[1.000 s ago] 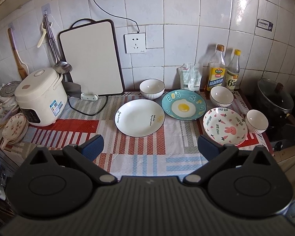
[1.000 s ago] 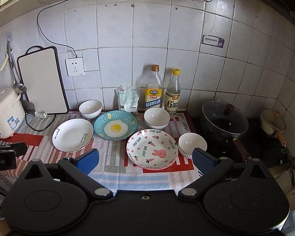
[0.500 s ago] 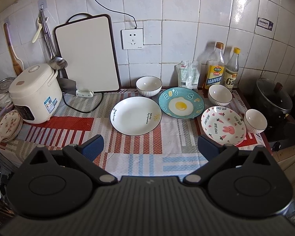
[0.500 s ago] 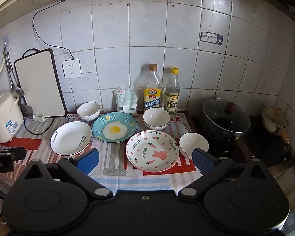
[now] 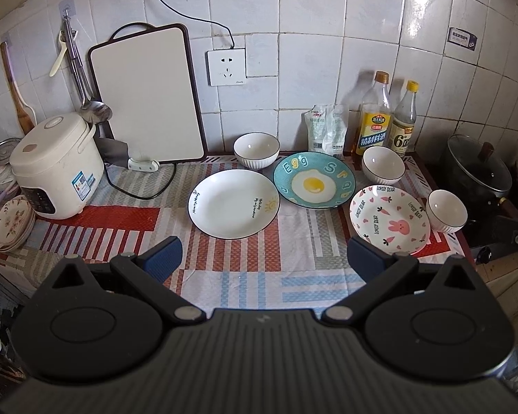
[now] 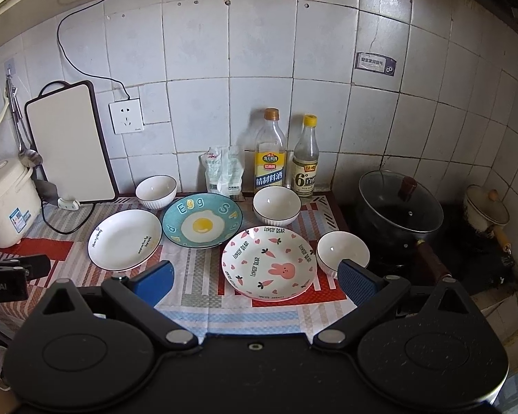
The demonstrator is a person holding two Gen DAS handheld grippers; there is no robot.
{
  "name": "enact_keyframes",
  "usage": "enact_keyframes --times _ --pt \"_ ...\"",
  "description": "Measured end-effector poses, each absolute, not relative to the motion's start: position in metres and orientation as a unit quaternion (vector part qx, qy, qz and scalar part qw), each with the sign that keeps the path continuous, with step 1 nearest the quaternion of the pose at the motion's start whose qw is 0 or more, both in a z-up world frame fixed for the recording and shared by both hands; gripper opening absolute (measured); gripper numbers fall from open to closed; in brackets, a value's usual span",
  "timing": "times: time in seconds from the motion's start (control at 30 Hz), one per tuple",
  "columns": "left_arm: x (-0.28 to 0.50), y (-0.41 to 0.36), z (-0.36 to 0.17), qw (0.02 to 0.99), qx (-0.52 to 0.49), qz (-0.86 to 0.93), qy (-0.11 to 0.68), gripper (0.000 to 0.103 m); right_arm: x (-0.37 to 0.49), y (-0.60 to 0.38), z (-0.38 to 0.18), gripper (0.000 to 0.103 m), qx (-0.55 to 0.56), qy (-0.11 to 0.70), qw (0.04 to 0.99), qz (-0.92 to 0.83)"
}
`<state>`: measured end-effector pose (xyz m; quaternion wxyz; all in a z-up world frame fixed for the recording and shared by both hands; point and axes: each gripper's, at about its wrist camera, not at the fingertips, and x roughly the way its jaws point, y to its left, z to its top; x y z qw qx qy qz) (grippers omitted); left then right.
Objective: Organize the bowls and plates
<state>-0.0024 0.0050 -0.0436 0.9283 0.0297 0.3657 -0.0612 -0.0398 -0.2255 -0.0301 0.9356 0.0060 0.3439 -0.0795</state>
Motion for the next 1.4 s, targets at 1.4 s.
enact_keyframes --times 1.4 --pt "0.257 0.147 -0.150 0.890 0.045 -0.163 0.424 0.100 0.160 -0.097 -0.167 0.093 0.032 0.377 0.923 0.063"
